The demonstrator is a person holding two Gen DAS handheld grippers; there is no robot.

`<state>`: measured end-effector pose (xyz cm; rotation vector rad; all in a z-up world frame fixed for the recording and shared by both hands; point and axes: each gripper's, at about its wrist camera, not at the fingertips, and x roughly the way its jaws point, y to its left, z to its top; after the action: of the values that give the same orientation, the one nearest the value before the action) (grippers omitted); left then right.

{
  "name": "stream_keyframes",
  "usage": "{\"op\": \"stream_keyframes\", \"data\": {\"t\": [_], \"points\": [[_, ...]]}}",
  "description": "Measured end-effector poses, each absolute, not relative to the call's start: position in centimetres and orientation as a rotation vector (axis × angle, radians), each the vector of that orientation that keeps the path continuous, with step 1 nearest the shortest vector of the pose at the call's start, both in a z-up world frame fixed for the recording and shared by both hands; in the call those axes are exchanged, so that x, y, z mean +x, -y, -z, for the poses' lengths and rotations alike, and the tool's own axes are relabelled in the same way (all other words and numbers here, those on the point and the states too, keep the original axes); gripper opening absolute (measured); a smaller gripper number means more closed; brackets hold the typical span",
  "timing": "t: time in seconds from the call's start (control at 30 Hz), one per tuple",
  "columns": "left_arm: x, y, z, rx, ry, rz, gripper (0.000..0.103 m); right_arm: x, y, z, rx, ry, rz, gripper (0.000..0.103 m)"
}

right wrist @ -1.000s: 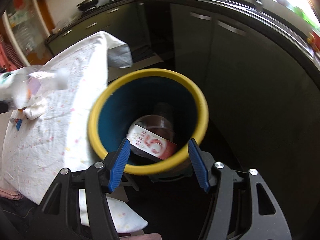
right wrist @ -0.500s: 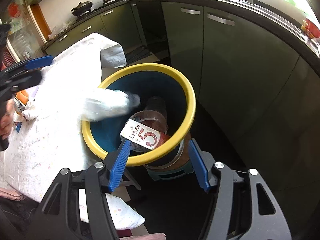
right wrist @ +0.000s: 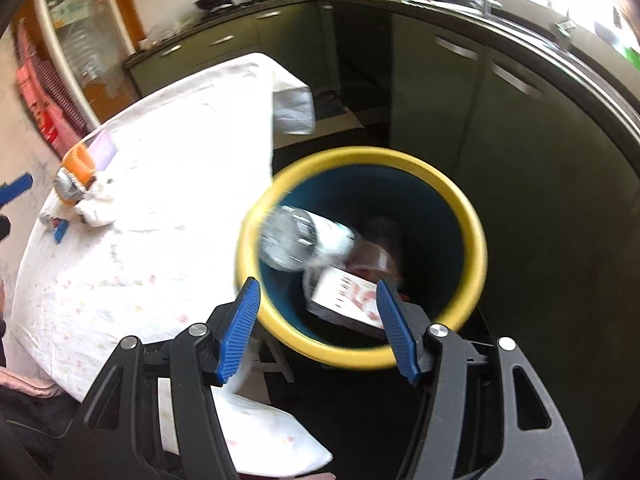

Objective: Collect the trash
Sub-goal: 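Move the right gripper to the silver snack wrapper, then grasp the silver snack wrapper with the right gripper and lift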

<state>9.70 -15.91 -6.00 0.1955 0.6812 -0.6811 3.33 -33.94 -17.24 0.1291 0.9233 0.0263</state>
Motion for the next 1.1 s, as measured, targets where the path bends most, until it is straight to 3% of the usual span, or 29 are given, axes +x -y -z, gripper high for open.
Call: {"op": "stream_keyframes", "data": {"t": [0.37,0.6,0.87,1.1], "points": [[6.8,2.8,9.3,0.075,-0.707,0.423,0.098,10.9,19.4,14.7,-0.073,-0.894,-0.353,0.057],[6.3,0.4,10.5,0.042,-0.715,0.403,0.098,14.0,10.8,13.7,-0.218,-0.850,-0.507,0.057],[6.9,-1.4,11.5,-0.010,-0.732,0.397,0.098,16.3,7.6,14.7,-0.279,-0.884,-0.538,0.057],[7.0,-2.0,11.9,-0.027,-0.745,0.391,0.098,16.3,6.3,14.7,-0.299,-0.891,-0.569,0.044]]}}
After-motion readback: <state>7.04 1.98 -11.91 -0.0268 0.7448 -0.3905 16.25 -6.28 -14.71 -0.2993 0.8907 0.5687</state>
